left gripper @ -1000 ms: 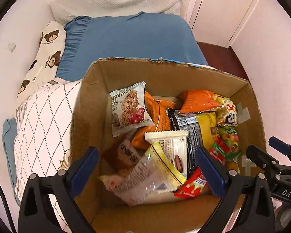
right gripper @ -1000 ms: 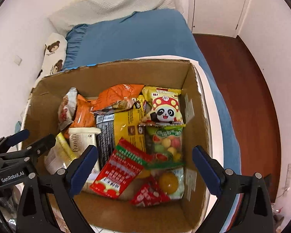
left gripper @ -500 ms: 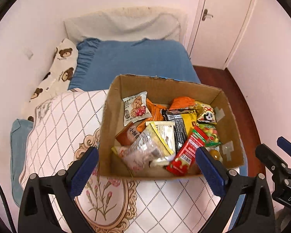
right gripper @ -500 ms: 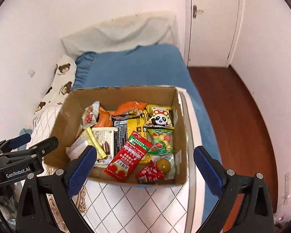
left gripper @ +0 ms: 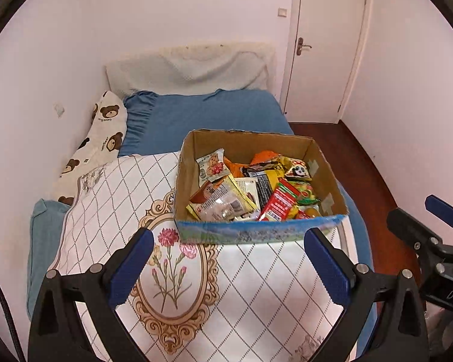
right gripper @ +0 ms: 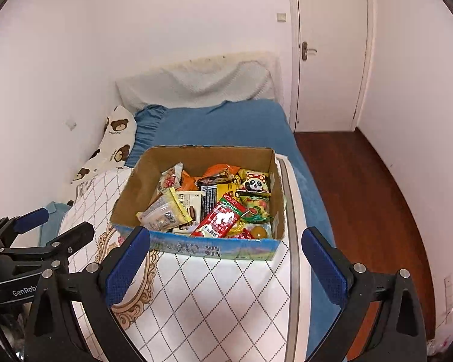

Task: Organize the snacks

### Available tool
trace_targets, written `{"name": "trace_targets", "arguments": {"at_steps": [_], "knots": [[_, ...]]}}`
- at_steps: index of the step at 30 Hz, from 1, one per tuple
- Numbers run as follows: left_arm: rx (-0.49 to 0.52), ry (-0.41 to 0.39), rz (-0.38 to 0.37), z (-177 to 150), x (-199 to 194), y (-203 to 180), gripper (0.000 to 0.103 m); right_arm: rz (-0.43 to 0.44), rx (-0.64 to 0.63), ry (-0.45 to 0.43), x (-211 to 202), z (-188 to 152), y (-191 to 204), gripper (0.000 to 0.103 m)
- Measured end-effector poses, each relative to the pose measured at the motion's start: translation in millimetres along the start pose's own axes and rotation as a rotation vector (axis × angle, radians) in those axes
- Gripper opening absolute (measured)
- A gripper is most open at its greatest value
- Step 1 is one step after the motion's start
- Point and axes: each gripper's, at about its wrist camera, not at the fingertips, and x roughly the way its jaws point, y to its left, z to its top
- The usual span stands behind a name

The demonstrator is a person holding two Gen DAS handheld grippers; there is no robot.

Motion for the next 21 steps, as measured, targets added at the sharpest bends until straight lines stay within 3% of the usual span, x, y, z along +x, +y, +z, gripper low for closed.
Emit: {"name": "trace_targets", "arguments": {"at_steps": [11,21], "knots": [[-0.015,-0.059,0.016,-32.9,-51.5,5.5,0.102,0.001,0.004,-0.086,-72.5,-31.6,13.5,0.102],[-0.014,-0.096,0.019,-43.3,-78.5,5.6,0.102,-0.028,0.008,-0.118,-98.6,-38.8,9.6,0.103]]}}
